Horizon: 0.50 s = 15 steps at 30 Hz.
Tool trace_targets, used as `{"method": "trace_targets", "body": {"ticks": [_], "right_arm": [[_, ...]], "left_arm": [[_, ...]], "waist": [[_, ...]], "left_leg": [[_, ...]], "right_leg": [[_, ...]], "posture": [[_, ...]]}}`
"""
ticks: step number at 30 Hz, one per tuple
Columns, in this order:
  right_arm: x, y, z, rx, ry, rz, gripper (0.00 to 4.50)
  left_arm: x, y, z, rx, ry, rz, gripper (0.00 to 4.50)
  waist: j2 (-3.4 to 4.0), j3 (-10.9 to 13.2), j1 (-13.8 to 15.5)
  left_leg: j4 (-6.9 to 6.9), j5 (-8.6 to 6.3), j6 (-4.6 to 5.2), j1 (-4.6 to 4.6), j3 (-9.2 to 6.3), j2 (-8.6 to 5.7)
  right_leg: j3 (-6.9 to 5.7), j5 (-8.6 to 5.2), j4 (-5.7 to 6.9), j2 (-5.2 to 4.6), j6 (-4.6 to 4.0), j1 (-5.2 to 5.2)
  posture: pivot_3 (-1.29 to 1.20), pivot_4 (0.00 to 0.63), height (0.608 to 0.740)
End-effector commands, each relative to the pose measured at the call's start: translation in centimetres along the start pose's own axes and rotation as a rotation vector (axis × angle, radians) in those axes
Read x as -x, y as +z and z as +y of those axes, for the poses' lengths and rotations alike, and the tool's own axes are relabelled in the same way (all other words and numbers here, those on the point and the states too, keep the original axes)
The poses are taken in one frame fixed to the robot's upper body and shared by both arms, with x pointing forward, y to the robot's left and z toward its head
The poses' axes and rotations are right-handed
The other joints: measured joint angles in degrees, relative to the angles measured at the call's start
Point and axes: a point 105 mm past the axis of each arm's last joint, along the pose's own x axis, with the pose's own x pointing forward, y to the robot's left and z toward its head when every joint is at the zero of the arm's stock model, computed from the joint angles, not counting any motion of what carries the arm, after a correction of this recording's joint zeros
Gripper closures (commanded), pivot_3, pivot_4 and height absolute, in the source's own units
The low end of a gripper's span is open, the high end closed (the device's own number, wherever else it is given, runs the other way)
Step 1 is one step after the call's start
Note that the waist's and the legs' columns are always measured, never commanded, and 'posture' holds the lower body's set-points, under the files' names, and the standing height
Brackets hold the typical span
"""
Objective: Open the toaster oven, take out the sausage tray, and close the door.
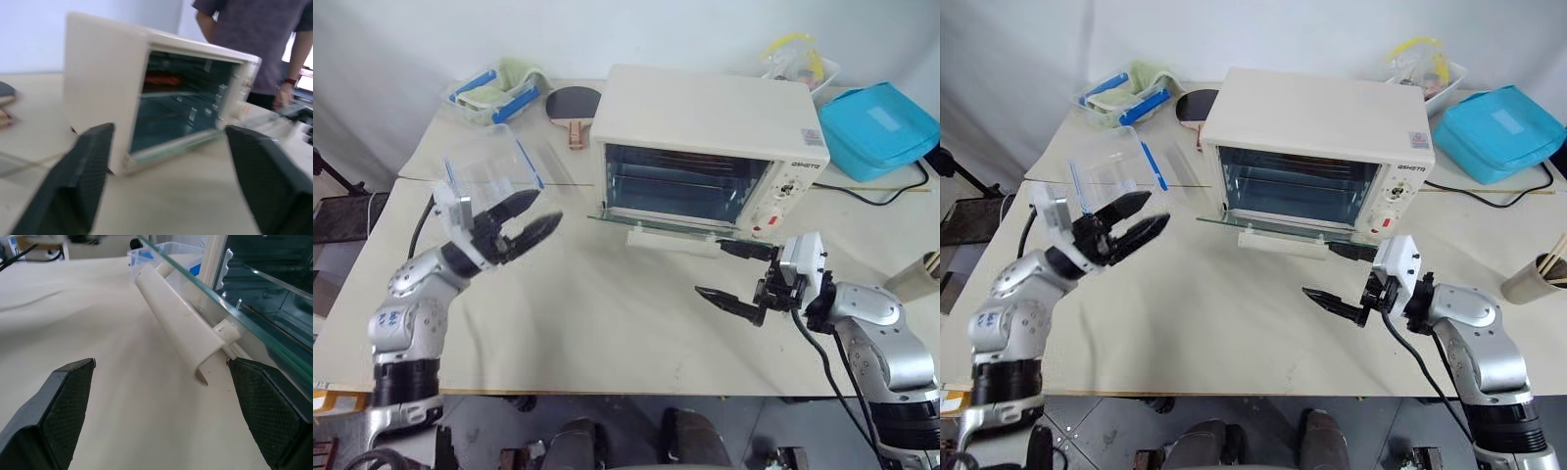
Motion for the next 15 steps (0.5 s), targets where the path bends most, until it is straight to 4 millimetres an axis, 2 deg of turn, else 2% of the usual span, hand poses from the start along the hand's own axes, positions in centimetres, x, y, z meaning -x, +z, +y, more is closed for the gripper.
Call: {"method": "trace_targets", "body": {"ticks": [1,5,9,15], "right_arm": [[-0.7,1.6,0.6,0.094,0.039,-0.065,0.00],[-0.6,1.3,0.5,0.109,0.024,-0.062,0.00],[-0.4,1.1,0.5,0.116,-0.007,-0.059,0.00],[1.7,0.0,1.5,0.095,-0.119,-0.025,0.00]], "left_arm": [[-2.8,-0.2,0.5,-0.066,-0.008,0.006,2.02],[-6.9,-1.3,-0.2,-0.079,-0.073,0.019,3.21],[-9.1,-2.8,-1.0,-0.125,-0.132,0.067,4.49],[-9.4,-4.3,-2.4,-0.106,-0.242,0.097,4.49]], "waist": [[-0.02,0.01,0.17],[-0.08,0.04,0.47],[-0.09,0.05,0.40],[-0.11,0.06,0.54]], "left_leg": [[0.01,0.00,0.00,-0.02,0.01,0.00],[0.01,0.00,0.01,-0.04,0.01,-0.05],[0.01,0.01,0.02,-0.07,0.02,-0.12],[0.02,0.01,0.02,-0.08,0.00,-0.07]], "right_leg": [[-0.01,0.00,-0.03,0.02,0.00,0.00],[-0.08,0.01,-0.05,0.05,0.02,0.01],[-0.17,0.02,-0.10,0.05,0.03,0.01],[-0.34,0.02,-0.09,0.05,0.03,0.02]], "posture": [[0.00,0.150,0.740],[0.00,0.150,0.740],[0.00,0.150,0.740],[0.00,0.150,0.740]]}}
